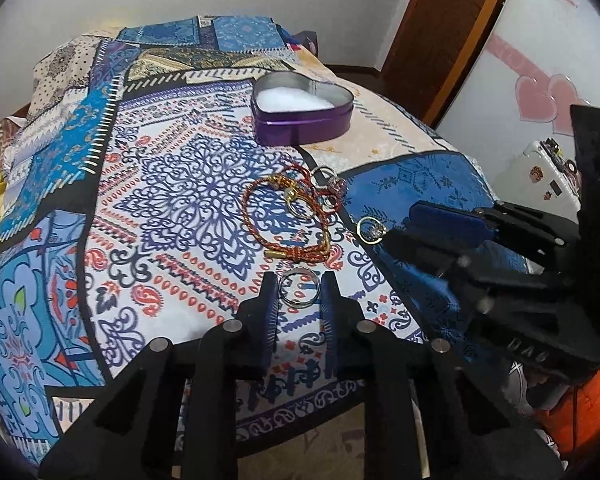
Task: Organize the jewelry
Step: 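Grasp a small silver pendant with the right gripper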
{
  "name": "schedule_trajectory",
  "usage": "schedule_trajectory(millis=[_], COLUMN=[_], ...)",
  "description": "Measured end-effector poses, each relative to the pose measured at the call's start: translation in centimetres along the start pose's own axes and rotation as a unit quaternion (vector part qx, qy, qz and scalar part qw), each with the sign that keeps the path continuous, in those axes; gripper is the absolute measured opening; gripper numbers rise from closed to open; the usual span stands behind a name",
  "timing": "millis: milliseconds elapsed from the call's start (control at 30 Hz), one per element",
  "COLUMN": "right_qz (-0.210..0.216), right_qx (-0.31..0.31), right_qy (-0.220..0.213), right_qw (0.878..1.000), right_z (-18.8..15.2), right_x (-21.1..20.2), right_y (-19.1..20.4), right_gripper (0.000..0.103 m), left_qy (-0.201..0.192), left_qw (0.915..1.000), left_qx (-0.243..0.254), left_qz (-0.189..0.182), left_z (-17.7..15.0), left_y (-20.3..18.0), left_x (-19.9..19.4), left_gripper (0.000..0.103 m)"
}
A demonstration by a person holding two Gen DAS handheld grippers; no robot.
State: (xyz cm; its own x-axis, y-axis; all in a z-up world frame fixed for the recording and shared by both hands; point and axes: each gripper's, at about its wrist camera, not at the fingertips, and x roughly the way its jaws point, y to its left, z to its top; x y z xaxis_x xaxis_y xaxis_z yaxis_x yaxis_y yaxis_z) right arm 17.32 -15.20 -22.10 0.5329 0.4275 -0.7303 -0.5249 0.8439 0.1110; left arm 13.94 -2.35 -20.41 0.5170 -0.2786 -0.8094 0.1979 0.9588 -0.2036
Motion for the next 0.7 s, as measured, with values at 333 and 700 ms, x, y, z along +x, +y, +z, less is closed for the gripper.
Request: schedule_trajectory(millis=[333, 700], right_qz=[-0.045, -0.014], right_qx=[-0.074, -0.046], right_qy=[0.015, 0.015], right_qw=[0.996, 0.999], right_z=[-0.1, 0.0], right_x=[2.5, 1.7], right_y=[2.0, 1.1], right_gripper=[0.032, 0.009], left_qy=[-0.032, -0.048], left_qw=[0.9993, 0.9986], left_qx=[-0.021, -0.023], left_qz=[0.004, 0.005], left_z=[0.4, 0.7], left_y=[1.6, 1.7], left_x=[-2.1, -3.1], left_gripper=[0.021, 0.021])
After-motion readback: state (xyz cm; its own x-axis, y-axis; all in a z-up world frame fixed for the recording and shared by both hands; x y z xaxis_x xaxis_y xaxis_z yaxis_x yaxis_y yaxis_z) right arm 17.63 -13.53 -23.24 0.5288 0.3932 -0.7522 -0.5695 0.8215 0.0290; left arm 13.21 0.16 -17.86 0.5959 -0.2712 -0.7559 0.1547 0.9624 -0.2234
